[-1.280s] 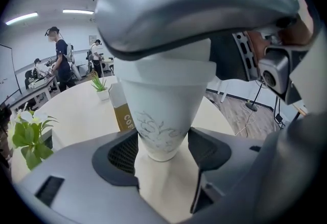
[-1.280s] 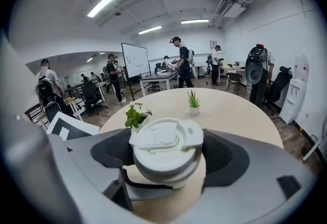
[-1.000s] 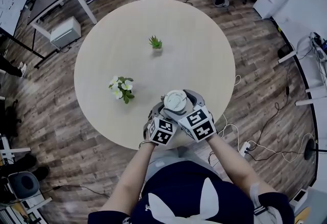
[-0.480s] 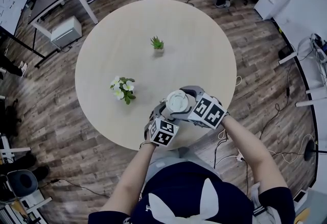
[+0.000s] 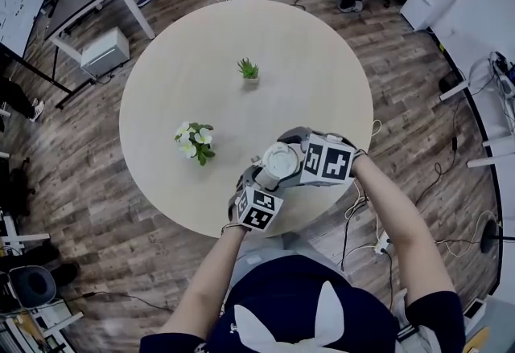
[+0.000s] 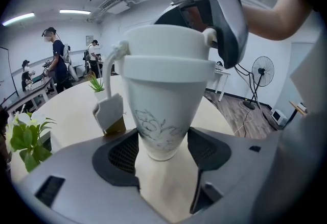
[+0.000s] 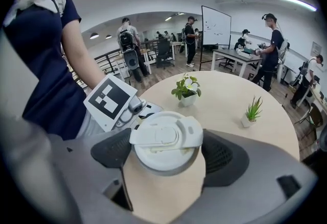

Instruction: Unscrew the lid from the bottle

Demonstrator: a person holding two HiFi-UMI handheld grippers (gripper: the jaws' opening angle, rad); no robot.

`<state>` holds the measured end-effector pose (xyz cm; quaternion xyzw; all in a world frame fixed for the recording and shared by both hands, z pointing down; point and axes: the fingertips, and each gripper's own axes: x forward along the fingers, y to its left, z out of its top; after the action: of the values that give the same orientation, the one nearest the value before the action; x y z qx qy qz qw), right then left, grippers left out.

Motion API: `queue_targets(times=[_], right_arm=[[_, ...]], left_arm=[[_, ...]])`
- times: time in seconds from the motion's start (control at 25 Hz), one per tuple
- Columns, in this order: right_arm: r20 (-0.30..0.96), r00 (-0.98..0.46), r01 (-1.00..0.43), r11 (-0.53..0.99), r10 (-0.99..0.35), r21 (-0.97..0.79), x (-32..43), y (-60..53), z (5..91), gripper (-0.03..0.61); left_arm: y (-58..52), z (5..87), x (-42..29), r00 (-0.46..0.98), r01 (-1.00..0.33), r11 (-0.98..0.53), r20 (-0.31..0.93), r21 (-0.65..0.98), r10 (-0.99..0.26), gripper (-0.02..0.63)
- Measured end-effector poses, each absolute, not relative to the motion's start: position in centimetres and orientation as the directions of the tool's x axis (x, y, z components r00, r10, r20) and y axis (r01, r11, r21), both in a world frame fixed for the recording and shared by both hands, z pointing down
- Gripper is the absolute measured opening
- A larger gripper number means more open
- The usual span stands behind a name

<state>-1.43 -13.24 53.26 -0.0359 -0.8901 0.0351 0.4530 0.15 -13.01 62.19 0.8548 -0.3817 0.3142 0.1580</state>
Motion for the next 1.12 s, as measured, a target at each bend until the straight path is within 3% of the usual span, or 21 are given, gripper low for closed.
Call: queue_targets(times=[0.24,0.44,0.72,0.92,1.12], right_arm=[[0.807,-0.589,-0.001,0.999,0.041,-0.052,-1.4,-13.1,53.1,0.436],[0.712,-0.692,-0.224,0.973,-0.119,-0.055,-1.6,-13.3,52.8,0.466],[0.595,-0.692,-0.554,0.829,-0.409,-0.074,-1.5,-14.9,52.7,0.420],[0.605,-0.697,-0.528,0.846,-0.384,-0.071,-1.9,-15.2,52.8,0.431],[0.656,-0.708,-0.407,0.910,-0.260,-0.078,-2.1,-14.6,53.1,0.423]], left_arm=[[-12.9,62.2,0.2,0.509,-0.750,-0.661,0.657,0.023,-0.556,0.310],[-13.0,62.2,0.0,0.507,-0.753,-0.658,0.658,0.023,-0.557,0.310],[-13.0,62.4,0.0,0.504,-0.753,-0.658,0.661,0.021,-0.556,0.310],[-13.0,62.2,0.0,0.505,-0.754,-0.656,0.660,0.023,-0.557,0.310],[-13.0,62.3,0.1,0.507,-0.753,-0.657,0.658,0.024,-0.557,0.308]])
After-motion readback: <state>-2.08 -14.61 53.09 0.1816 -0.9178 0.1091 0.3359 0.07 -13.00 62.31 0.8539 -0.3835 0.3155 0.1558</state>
